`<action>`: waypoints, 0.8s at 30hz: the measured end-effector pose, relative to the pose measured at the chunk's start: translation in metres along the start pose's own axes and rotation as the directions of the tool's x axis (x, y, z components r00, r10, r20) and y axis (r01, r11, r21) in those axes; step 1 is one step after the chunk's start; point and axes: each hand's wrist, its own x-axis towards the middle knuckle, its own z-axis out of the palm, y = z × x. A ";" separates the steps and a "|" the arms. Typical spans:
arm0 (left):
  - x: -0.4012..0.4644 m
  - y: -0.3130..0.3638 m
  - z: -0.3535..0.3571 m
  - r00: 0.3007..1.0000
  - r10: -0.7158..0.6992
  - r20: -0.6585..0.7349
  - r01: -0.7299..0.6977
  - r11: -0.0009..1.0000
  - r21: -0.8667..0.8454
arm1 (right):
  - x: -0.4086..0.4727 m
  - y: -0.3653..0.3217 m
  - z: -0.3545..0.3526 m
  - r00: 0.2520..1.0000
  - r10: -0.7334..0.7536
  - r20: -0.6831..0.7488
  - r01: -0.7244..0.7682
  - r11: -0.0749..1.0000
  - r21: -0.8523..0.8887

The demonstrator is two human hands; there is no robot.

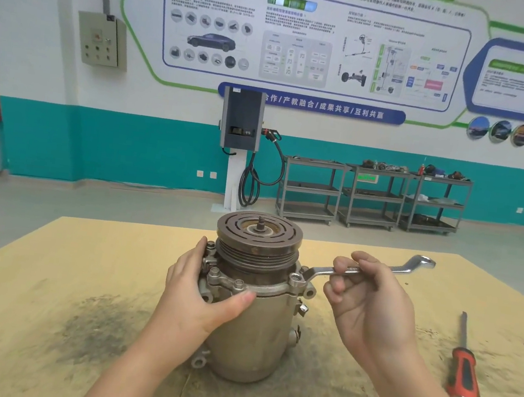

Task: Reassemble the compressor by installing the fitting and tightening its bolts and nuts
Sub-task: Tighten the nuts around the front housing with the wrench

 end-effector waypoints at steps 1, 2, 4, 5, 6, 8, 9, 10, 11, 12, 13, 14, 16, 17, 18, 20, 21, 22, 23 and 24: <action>0.000 0.001 -0.001 1.000 -0.001 0.003 0.002 1.000 -0.009 | 0.001 -0.001 0.000 1.000 0.013 0.003 -0.013 1.000 0.004; 0.000 0.002 -0.001 1.000 -0.004 0.004 0.004 1.000 -0.016 | 0.000 -0.001 0.000 1.000 0.014 0.000 -0.014 1.000 0.009; 0.001 0.004 -0.001 1.000 -0.009 0.005 0.009 1.000 -0.024 | -0.003 0.003 -0.001 0.999 -0.045 -0.019 0.045 0.999 -0.004; 0.001 0.005 -0.001 1.000 -0.012 0.005 0.012 1.000 -0.023 | -0.006 0.008 -0.002 0.993 -0.114 -0.025 0.113 0.993 -0.027; 0.000 0.005 -0.001 1.000 -0.015 0.004 0.015 1.000 -0.019 | -0.011 0.013 -0.002 0.977 -0.210 -0.024 0.208 0.976 -0.061; 0.001 0.006 0.000 1.000 -0.023 0.002 0.023 1.000 -0.009 | -0.021 0.023 -0.003 0.893 -0.450 0.023 0.448 0.880 -0.159; 0.000 0.006 0.001 1.000 -0.028 0.001 0.028 1.000 -0.003 | -0.025 0.028 -0.003 0.823 -0.562 0.079 0.565 0.797 -0.216; 0.000 0.006 0.001 1.000 -0.029 -0.001 0.029 1.000 0.002 | -0.028 0.032 -0.003 0.745 -0.649 0.155 0.664 0.700 -0.264; 0.001 0.007 0.002 1.000 -0.029 -0.006 0.029 1.000 0.008 | -0.031 0.036 -0.003 0.665 -0.707 0.240 0.744 0.601 -0.292; 0.001 0.007 0.002 1.000 -0.028 -0.011 0.028 1.000 0.014 | -0.033 0.039 -0.003 0.590 -0.738 0.327 0.805 0.509 -0.304; 0.001 0.007 0.003 1.000 -0.027 -0.015 0.028 0.999 0.019 | -0.034 0.041 -0.003 0.527 -0.746 0.407 0.848 0.435 -0.303; 0.001 0.007 0.003 0.999 -0.026 -0.019 0.026 0.999 0.022 | -0.036 0.043 -0.002 0.480 -0.738 0.474 0.876 0.385 -0.289; 0.001 0.006 0.002 0.999 -0.022 -0.024 0.023 1.000 0.018 | -0.037 0.043 -0.001 0.433 -0.702 0.566 0.901 0.342 -0.265; 0.001 0.006 0.002 0.999 -0.020 -0.025 0.021 1.000 0.012 | -0.036 0.040 0.001 0.431 -0.690 0.582 0.902 0.336 -0.270; 0.001 0.006 0.002 0.999 -0.019 -0.027 0.020 1.000 0.002 | -0.036 0.035 0.002 0.449 -0.691 0.567 0.893 0.353 -0.277; 0.000 0.006 0.001 0.999 -0.018 -0.045 0.017 1.000 -0.016 | -0.033 0.023 0.006 0.577 -0.692 0.434 0.816 0.500 -0.290; 0.000 0.005 0.002 0.998 -0.017 -0.053 0.016 1.000 -0.021 | -0.032 0.018 0.006 0.678 -0.655 0.334 0.735 0.618 -0.280; -0.001 0.005 0.002 0.998 -0.017 -0.058 0.016 1.000 -0.026 | -0.030 0.014 0.006 0.776 -0.586 0.235 0.630 0.735 -0.251; -0.001 0.005 0.002 0.998 -0.018 -0.058 0.016 0.999 -0.034 | -0.027 0.011 0.005 0.855 -0.496 0.153 0.519 0.827 -0.215; -0.001 0.004 0.001 0.998 -0.021 -0.054 0.019 0.999 -0.044 | -0.023 0.009 0.004 0.909 -0.406 0.093 0.416 0.891 -0.181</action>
